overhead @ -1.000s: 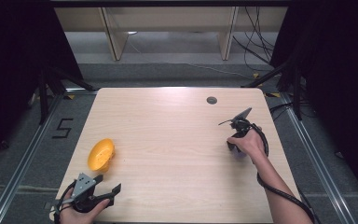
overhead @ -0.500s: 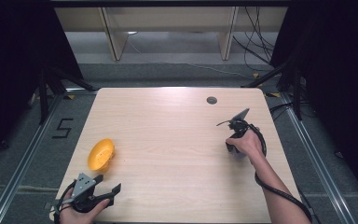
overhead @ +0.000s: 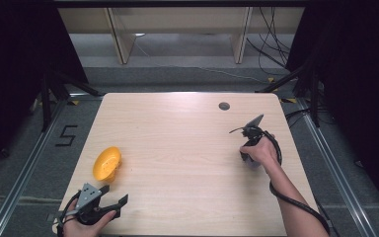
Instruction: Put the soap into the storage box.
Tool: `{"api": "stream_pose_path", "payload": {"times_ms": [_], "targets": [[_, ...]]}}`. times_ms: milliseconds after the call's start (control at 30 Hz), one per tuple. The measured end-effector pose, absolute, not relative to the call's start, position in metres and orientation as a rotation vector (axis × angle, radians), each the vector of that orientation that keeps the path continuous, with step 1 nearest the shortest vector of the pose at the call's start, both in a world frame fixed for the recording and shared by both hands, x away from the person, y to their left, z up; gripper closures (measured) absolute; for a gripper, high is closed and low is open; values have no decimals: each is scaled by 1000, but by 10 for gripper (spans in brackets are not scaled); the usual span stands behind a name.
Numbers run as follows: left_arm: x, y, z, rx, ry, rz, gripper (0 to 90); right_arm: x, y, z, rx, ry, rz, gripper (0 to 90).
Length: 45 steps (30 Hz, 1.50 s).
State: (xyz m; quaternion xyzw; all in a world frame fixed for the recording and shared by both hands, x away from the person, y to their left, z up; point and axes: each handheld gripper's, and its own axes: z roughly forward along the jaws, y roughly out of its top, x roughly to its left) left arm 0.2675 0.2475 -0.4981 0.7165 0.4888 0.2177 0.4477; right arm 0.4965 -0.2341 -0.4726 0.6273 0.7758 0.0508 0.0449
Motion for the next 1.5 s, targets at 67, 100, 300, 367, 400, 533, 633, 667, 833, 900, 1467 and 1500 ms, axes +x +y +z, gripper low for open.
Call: {"api": "stream_pose_path", "payload": {"times_ms": [67,100,300,367,400,533,633,667,833,900,1467,1500], "targets": [[267,247,-498,1773,1209,538,214,496,-236,-472,1900,2420,188,497],[267,247,-498,1775,1209,539,214,495,-235,-472,1888,2411,176,498],[267,247,-498,1778,1210,540,216,490,-237,-472,1838,2431,224,499],[267,247,-498,1772,1207,537,217,490,-239,-472,1811,2476,266,499],[267,247,-498,1772,1206,536,218,489,-239,-472,1781,2498,274,499],[267,247,-498,1780,1205,536,224,485,-237,-471,1664,2512,247,500],[267,247,-498,1783,1201,534,227,482,-237,-470,1598,2550,318,501],[267,247,-498,1783,1202,534,227,480,-236,-468,1618,2543,313,501],[267,246,-498,1769,1202,530,231,476,-235,-460,1609,2553,321,502],[267,246,-498,1764,1203,529,232,474,-234,-457,1606,2554,324,502],[266,246,-497,1763,1211,534,242,427,-241,-426,1285,2572,376,501],[266,246,-497,1769,1210,536,242,425,-241,-425,1251,2578,384,501]]}}
